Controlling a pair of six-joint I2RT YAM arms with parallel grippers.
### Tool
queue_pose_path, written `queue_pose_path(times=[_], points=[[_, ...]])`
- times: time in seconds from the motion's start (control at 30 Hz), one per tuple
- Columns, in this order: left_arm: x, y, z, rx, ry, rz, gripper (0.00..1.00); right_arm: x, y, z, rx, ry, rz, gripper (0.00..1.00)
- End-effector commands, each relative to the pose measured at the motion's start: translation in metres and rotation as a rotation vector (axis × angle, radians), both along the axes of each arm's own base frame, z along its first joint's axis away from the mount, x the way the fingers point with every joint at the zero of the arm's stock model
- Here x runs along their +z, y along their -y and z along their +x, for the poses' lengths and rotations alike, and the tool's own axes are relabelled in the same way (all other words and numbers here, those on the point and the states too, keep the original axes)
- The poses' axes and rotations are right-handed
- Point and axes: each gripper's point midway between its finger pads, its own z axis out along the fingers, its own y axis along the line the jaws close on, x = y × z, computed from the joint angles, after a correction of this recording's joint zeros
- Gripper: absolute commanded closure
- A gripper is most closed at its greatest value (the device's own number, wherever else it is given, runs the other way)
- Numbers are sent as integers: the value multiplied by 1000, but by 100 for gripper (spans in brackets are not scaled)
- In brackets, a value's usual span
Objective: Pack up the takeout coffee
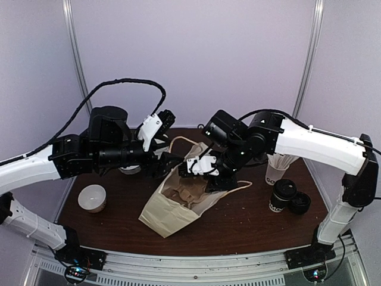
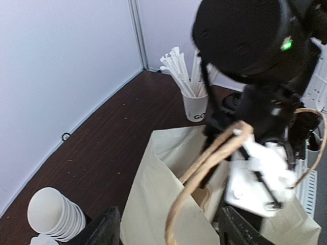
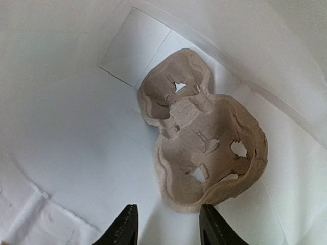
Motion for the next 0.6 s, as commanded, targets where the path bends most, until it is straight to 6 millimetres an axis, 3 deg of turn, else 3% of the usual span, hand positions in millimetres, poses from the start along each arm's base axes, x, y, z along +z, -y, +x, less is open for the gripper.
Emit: queue_pose_path(times=[0.0,0.13,0.37,0.57], points=[[8,5,-29,-106,-14,-73,30,0,-11,38,-186,64,42,55],[12,2,-36,-130,-19,-116,29,-1,-12,48,-246,86,40,53],[14,-2,-41,-147,-14,-133,28,15,-6,65,-337,167,65,47],[7,7,-43,-175,-36,-123,28,-2,-6,72,-383,162,28,44]])
